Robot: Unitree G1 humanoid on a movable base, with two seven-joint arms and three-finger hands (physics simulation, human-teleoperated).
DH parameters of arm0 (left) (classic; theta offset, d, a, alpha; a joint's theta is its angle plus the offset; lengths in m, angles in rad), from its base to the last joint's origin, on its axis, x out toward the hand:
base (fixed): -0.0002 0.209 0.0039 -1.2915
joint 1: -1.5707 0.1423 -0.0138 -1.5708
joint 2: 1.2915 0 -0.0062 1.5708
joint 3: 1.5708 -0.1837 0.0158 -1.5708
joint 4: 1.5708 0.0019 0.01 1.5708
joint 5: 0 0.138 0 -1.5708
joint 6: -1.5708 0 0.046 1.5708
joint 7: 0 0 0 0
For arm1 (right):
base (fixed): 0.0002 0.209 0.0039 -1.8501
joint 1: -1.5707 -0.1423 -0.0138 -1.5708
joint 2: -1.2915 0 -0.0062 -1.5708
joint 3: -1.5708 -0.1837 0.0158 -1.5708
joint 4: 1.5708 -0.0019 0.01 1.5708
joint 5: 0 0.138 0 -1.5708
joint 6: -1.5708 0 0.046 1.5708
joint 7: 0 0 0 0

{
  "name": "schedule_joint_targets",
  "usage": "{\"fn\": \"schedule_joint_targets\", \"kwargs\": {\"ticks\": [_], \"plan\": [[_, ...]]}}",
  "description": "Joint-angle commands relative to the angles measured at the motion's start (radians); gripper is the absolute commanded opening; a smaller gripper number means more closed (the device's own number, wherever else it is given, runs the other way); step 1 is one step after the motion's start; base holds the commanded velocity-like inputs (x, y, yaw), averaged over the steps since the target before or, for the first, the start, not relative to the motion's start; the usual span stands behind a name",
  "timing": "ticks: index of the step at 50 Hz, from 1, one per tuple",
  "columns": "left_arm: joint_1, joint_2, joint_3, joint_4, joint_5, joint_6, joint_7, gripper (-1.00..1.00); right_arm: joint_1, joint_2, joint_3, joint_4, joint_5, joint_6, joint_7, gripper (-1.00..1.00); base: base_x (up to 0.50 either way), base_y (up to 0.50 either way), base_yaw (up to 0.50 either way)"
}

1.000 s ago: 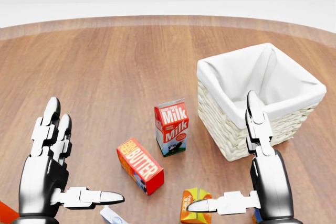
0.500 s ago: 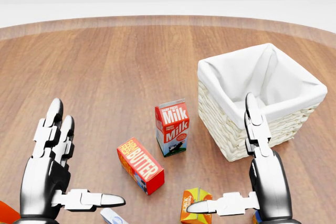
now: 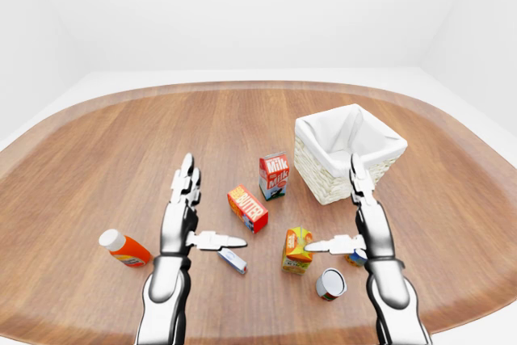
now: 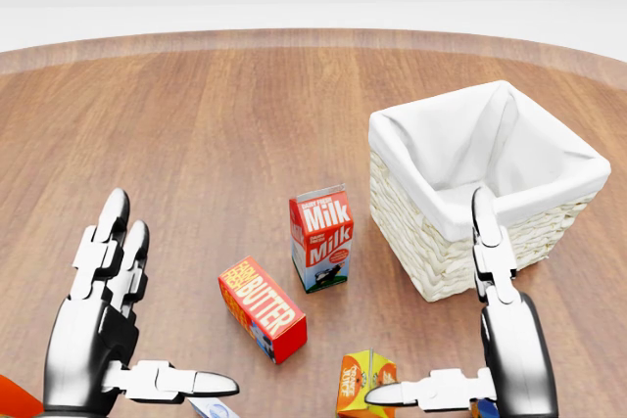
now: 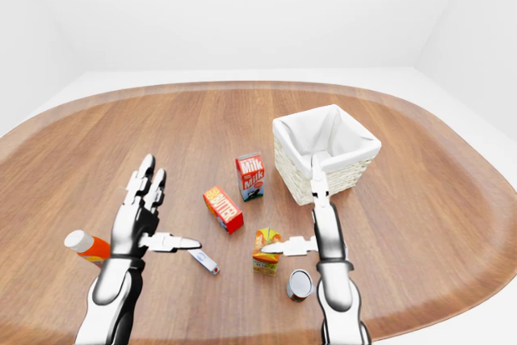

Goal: Pick up the alphabet soup and the tomato sauce, and put them in the basket.

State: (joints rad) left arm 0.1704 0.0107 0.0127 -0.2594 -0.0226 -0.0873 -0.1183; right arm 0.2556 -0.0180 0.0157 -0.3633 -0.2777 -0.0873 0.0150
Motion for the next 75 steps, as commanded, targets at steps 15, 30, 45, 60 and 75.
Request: {"fn": "schedule_joint_targets", "kwargs": {"ticks": [15, 30, 45, 60, 75], "plan": [[-0.014, -0.005, 0.013, 0.011, 0.024, 0.0, 0.033, 1.0, 0.104, 0.022, -0.129, -0.157, -0.307, 0.0, 0.079, 1.0, 0.0, 0.0, 0.0], [-0.014, -0.005, 0.009, 0.006, 0.029, 0.0, 0.036, 1.0, 0.039, 0.003, -0.159, -0.292, -0.467, 0.046, 0.318, 1.0, 0.0, 0.0, 0.0], [-0.015, -0.004, 0.009, 0.017, 0.032, 0.0, 0.035, 1.0, 0.049, -0.011, -0.182, -0.252, -0.613, 0.107, 0.524, 1.0, 0.0, 0.0, 0.0], [-0.011, -0.004, 0.008, 0.012, 0.033, 0.0, 0.034, 1.0, 0.08, -0.02, -0.175, -0.224, -0.745, 0.127, 0.664, 1.0, 0.0, 0.0, 0.0], [-0.011, -0.004, 0.008, 0.017, 0.035, 0.0, 0.036, 1.0, 0.108, 0.0, -0.228, -0.266, -0.842, 0.085, 0.683, 1.0, 0.0, 0.0, 0.0]]}}
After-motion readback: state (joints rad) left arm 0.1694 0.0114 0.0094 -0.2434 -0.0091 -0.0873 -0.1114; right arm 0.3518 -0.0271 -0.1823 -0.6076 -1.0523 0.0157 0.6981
